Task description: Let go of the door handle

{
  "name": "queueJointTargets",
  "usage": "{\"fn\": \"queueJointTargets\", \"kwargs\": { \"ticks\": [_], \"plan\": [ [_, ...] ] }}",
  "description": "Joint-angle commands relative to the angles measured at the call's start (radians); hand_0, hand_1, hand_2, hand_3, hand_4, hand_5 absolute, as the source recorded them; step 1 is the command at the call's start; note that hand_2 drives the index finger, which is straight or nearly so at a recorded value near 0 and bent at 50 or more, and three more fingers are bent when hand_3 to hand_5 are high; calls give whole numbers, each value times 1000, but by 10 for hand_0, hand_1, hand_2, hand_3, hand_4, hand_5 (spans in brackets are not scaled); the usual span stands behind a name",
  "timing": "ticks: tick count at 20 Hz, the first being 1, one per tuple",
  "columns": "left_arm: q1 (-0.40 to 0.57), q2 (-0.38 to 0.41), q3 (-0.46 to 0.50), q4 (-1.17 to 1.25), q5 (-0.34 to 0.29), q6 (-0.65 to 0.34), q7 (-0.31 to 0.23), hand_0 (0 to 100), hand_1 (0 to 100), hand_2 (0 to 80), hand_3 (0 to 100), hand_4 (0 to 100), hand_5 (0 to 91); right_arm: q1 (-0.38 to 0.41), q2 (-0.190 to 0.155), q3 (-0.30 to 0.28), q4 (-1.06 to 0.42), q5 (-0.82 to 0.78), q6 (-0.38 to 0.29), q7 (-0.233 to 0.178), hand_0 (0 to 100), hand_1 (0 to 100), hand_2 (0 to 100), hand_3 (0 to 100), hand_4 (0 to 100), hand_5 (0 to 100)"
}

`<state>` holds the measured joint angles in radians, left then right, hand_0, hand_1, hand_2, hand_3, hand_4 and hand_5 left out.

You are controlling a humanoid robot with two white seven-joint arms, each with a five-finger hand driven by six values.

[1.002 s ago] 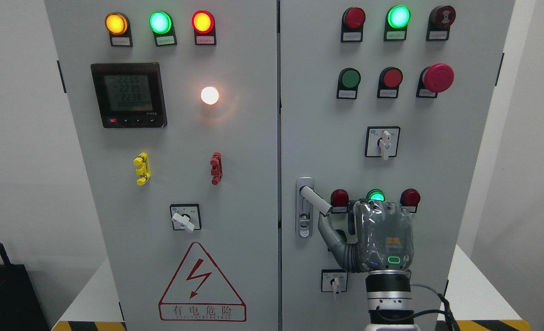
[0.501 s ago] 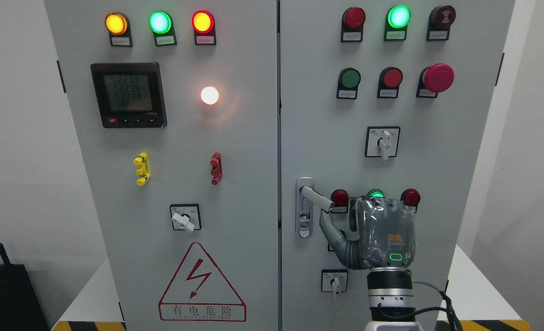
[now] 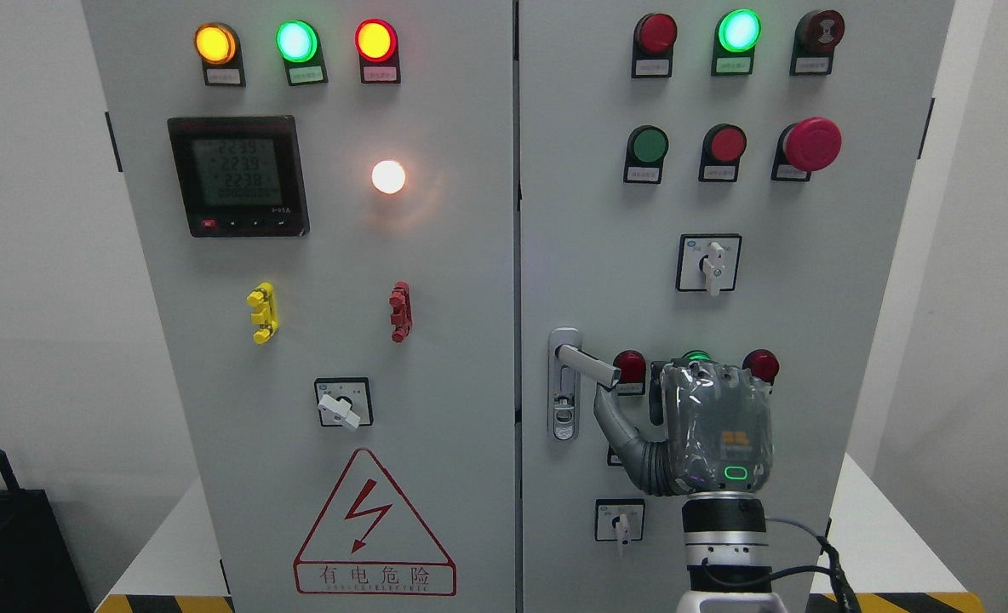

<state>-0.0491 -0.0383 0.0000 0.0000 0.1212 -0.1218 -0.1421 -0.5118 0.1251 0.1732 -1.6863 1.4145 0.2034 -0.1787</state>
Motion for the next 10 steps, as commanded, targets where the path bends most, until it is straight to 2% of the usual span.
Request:
{"fn": "queueJointTargets", "kwargs": {
  "ticks": [1, 10],
  "plan": [
    [0, 0, 11, 17, 0, -1, -1, 120, 389, 0, 0, 0, 0, -4, -1, -1, 1, 0, -1, -1, 411, 160, 930, 1000, 953, 979],
    [0, 0, 11, 17, 0, 1, -1, 120, 389, 0, 0, 0, 0, -5, -7, -3, 2, -2, -1, -2, 412, 160, 932, 1000, 953, 979]
  ]
}}
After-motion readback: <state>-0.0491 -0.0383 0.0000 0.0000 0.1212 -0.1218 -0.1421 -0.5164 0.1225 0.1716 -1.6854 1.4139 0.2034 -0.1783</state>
